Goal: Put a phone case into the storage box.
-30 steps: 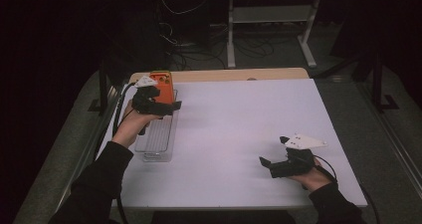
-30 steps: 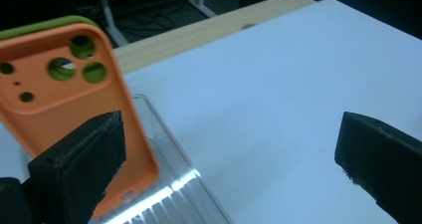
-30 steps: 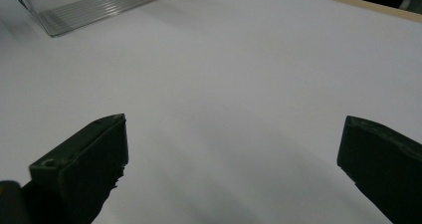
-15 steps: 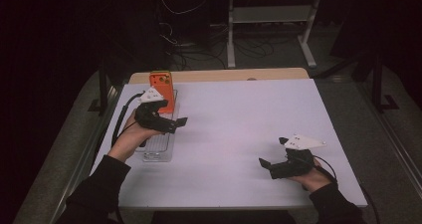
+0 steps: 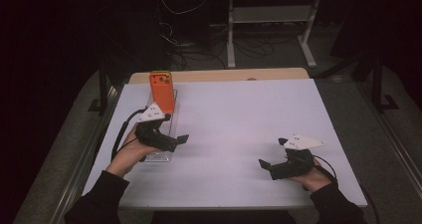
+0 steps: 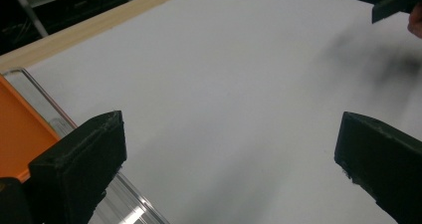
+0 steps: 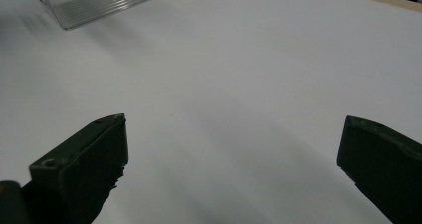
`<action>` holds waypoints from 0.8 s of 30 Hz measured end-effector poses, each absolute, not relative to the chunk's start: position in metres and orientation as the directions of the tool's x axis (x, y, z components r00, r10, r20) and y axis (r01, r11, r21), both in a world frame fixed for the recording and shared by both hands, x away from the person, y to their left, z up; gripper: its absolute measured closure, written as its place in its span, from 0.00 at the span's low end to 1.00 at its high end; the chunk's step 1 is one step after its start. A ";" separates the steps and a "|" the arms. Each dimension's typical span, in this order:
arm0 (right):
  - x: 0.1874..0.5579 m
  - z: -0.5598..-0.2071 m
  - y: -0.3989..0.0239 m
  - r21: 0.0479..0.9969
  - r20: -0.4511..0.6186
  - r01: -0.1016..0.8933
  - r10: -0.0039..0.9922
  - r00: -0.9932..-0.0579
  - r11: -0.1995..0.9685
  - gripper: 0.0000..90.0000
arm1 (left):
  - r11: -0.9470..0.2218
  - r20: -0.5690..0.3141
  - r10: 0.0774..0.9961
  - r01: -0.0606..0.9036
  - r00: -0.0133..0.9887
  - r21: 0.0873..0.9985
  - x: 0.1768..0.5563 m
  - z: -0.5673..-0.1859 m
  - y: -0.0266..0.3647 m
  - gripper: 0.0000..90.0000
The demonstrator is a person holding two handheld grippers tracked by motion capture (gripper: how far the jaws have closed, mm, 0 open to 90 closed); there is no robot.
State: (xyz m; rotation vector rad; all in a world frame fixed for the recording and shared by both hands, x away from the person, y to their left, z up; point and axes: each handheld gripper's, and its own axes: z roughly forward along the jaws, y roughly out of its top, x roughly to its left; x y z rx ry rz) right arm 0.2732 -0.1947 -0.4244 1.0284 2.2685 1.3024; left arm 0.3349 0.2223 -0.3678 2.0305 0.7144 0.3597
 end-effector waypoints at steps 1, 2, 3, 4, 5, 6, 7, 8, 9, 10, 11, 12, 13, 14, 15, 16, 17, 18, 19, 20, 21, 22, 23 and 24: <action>0.273 -0.424 -0.195 0.845 0.070 0.427 0.725 -0.685 0.322 0.00 | -0.404 -0.028 0.615 0.345 0.788 0.847 0.333 -0.370 0.223 0.00; 0.274 -0.424 -0.196 0.852 0.055 0.410 0.722 -0.690 0.326 0.00 | -0.408 -0.021 0.614 0.340 0.789 0.847 0.331 -0.372 0.224 0.00; 0.273 -0.423 -0.196 0.851 0.059 0.412 0.721 -0.690 0.325 0.00 | -0.407 -0.024 0.616 0.344 0.787 0.846 0.329 -0.373 0.225 0.00; 0.273 -0.423 -0.196 0.850 0.062 0.414 0.720 -0.691 0.325 0.00 | -0.404 -0.028 0.614 0.345 0.788 0.847 0.328 -0.375 0.226 0.00; 0.273 -0.423 -0.195 0.849 0.066 0.417 0.719 -0.692 0.324 0.00 | -0.407 -0.029 0.614 0.347 0.789 0.845 0.327 -0.376 0.228 0.00; 0.273 -0.422 -0.196 0.849 0.065 0.417 0.718 -0.693 0.326 0.00 | -0.411 -0.024 0.612 0.343 0.791 0.845 0.325 -0.378 0.229 0.00; 0.273 -0.421 -0.196 0.849 0.066 0.417 0.718 -0.693 0.325 0.00 | -0.407 -0.031 0.612 0.348 0.790 0.845 0.323 -0.379 0.230 0.00; 0.273 -0.420 -0.196 0.848 0.069 0.418 0.716 -0.695 0.325 0.00 | -0.406 -0.030 0.612 0.347 0.790 0.845 0.322 -0.380 0.232 0.00; 0.273 -0.420 -0.197 0.851 0.065 0.414 0.715 -0.696 0.325 0.00 | -0.409 -0.029 0.610 0.346 0.792 0.844 0.320 -0.380 0.233 0.00; 0.273 -0.419 -0.197 0.851 0.067 0.414 0.714 -0.696 0.324 0.00 | -0.408 -0.030 0.610 0.347 0.792 0.845 0.318 -0.381 0.234 0.00; 0.273 -0.419 -0.198 0.851 0.071 0.416 0.714 -0.696 0.321 0.00 | -0.410 -0.028 0.606 0.342 0.795 0.845 0.318 -0.382 0.235 0.00; 0.272 -0.418 -0.198 0.850 0.073 0.418 0.714 -0.696 0.321 0.00 | -0.404 -0.035 0.606 0.346 0.795 0.847 0.316 -0.383 0.236 0.00; 0.273 -0.418 -0.198 0.853 0.070 0.414 0.714 -0.696 0.319 0.00 | -0.409 -0.033 0.600 0.342 0.799 0.846 0.316 -0.384 0.237 0.00; 0.273 -0.417 -0.199 0.851 0.072 0.415 0.714 -0.697 0.320 0.00 | -0.401 -0.043 0.603 0.350 0.796 0.847 0.314 -0.385 0.237 0.00; 0.273 -0.417 -0.199 0.852 0.070 0.414 0.714 -0.696 0.320 0.00 | -0.407 -0.036 0.597 0.342 0.802 0.847 0.314 -0.387 0.238 0.00; 0.273 -0.417 -0.200 0.853 0.069 0.413 0.716 -0.695 0.319 0.00 | -0.421 -0.027 0.595 0.340 0.803 0.841 0.313 -0.388 0.239 0.00; 0.273 -0.416 -0.200 0.854 0.067 0.411 0.716 -0.695 0.319 0.00 | -0.421 -0.027 0.593 0.338 0.805 0.842 0.313 -0.389 0.240 0.00; 0.274 -0.416 -0.200 0.852 0.075 0.418 0.716 -0.694 0.316 0.00 | -0.414 -0.034 0.591 0.338 0.806 0.845 0.313 -0.390 0.241 0.00; 0.274 -0.416 -0.201 0.854 0.073 0.414 0.714 -0.696 0.316 0.00 | -0.409 -0.038 0.590 0.339 0.807 0.847 0.312 -0.391 0.242 0.00; 0.275 -0.416 -0.201 0.857 0.070 0.407 0.712 -0.698 0.314 0.00 | -0.405 -0.045 0.590 0.343 0.806 0.847 0.312 -0.392 0.242 0.00; 0.275 -0.415 -0.201 0.858 0.072 0.408 0.712 -0.699 0.313 0.00 | -0.406 -0.045 0.584 0.340 0.810 0.848 0.311 -0.393 0.243 0.00; 0.275 -0.415 -0.202 0.857 0.074 0.409 0.711 -0.699 0.313 0.00 | -0.414 -0.044 0.579 0.340 0.814 0.844 0.310 -0.394 0.244 0.00; 0.275 -0.414 -0.202 0.860 0.073 0.404 0.709 -0.702 0.311 0.00 | -0.415 -0.040 0.577 0.335 0.816 0.846 0.310 -0.395 0.244 0.00; 0.275 -0.413 -0.202 0.861 0.078 0.406 0.708 -0.702 0.307 0.00 | -0.420 -0.036 0.573 0.331 0.819 0.845 0.308 -0.396 0.245 0.00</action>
